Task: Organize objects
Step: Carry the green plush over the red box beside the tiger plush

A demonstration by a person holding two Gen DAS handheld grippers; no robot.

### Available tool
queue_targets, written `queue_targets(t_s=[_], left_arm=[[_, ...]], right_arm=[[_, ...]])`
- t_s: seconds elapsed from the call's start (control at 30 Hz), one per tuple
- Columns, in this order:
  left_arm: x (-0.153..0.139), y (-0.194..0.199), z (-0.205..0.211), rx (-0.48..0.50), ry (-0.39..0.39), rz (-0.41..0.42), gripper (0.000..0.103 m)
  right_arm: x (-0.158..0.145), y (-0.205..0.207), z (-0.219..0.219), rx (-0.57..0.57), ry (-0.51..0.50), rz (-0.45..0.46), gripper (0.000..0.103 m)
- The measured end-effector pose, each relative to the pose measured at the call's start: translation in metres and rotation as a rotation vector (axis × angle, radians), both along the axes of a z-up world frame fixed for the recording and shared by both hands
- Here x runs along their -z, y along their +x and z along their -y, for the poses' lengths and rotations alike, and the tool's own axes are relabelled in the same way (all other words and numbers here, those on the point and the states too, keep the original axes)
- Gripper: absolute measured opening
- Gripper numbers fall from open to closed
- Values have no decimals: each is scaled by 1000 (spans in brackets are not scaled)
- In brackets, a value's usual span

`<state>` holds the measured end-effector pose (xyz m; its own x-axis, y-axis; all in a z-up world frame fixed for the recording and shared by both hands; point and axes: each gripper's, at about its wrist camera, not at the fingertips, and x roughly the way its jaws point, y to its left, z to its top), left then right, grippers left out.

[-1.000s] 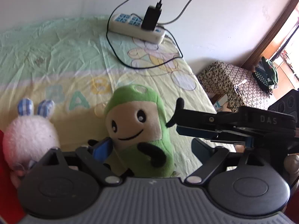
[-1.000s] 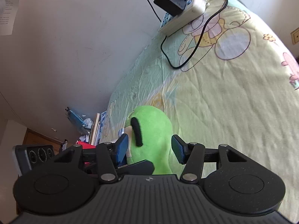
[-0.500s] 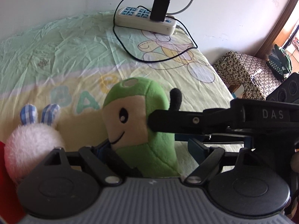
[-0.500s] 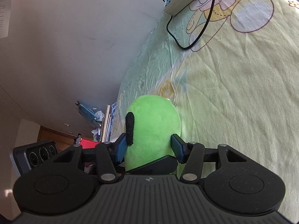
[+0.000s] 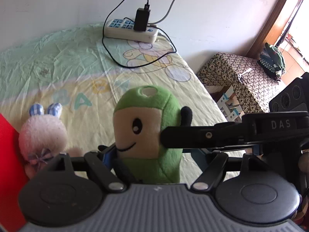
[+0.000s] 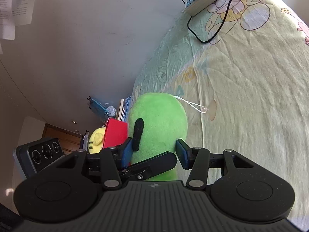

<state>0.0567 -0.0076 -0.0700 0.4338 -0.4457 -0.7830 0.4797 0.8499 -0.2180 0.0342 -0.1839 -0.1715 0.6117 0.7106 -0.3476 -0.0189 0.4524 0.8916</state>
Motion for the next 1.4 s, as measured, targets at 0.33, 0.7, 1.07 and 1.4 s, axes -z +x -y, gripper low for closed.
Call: queue_targets(t_s=[0.33,0.7,1.07,1.4], left_arm=[[-31,-66,-27,-13,-9,57,78],[-67,-113,-93,-60,-89,153,78],[-109,-128,-199,-73,-162,292,78],[-117,-108,-289,-67,-182,360,78]], right_arm=[[-26,-47,-39,-34,-25,44,52],[-68,-66,-101,-83,-53,161,52],[-113,-55,-198,-84,-64,285,53],[-127,-13,-274,-58,-140,345,53]])
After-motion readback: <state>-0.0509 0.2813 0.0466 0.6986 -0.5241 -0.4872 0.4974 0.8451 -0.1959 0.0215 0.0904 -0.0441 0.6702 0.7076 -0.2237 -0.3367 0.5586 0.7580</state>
